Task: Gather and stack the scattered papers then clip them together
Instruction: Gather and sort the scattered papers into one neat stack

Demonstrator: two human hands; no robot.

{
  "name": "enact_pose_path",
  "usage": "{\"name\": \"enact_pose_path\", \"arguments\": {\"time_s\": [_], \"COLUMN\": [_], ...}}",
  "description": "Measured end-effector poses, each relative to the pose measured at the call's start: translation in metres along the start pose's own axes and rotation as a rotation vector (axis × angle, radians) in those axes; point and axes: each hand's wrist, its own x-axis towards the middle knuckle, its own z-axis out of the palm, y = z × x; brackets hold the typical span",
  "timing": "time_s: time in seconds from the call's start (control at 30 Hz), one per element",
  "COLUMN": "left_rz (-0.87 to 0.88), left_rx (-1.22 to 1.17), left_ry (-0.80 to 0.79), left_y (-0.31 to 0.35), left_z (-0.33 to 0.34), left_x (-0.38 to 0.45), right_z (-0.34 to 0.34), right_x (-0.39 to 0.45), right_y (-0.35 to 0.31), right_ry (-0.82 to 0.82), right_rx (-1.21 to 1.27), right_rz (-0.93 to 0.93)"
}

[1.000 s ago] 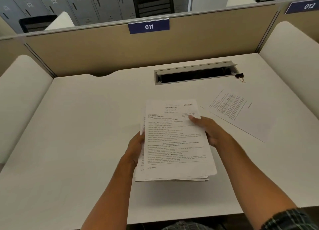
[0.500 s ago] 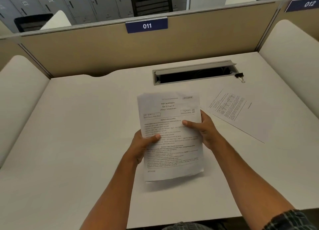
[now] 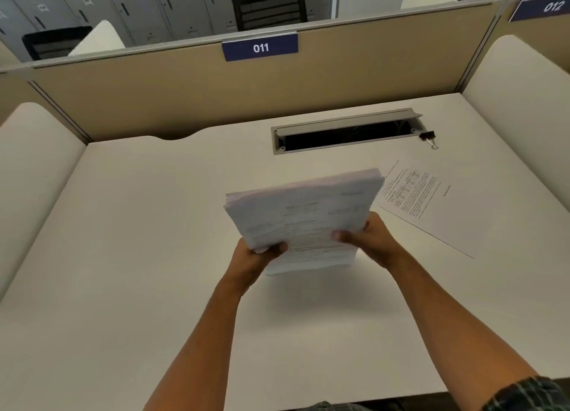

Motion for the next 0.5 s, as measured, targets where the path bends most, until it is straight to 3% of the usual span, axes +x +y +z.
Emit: {"name": "enact_pose_path", "arguments": {"time_s": [0.07,0.13,0.17,0.23,0.3,0.5], "left_rz": [-0.046,-0.113,-0.143,-0.186,-0.211,-0.237], "left_rx": [0.016,-0.009,-0.027,-0.052,-0.057,-0.068], "left_ry": [0.069,0.102,0.116,0.146,0.161,0.182], "left_y": [-0.002,-0.006,-0.008,-0.011,-0.015,-0.023], "left_z": [0.000,-0.001,-0.002,-0.002,-0.003,-0.004], "left_x": [0.003,0.005,0.005,0.005,0.003,0.004], "right_z": [-0.015,-0.044,-0.060,-0.088,-0.099,-0.068], "right_x": [0.008,0.025,0.031,0.034,0.030,0.025], "right_y": [0.004,0.019,0.026,0.041,0.051,0.063], "right_ry": [0.211,0.517,0.589,0.537,0.434,0.434], "right_rx": [-0.055,-0.368,-0.587,-0.917,-1.165,-1.654], "right_rz": [-0.013,0.045,0.156,0.403,0.497,0.315]}}
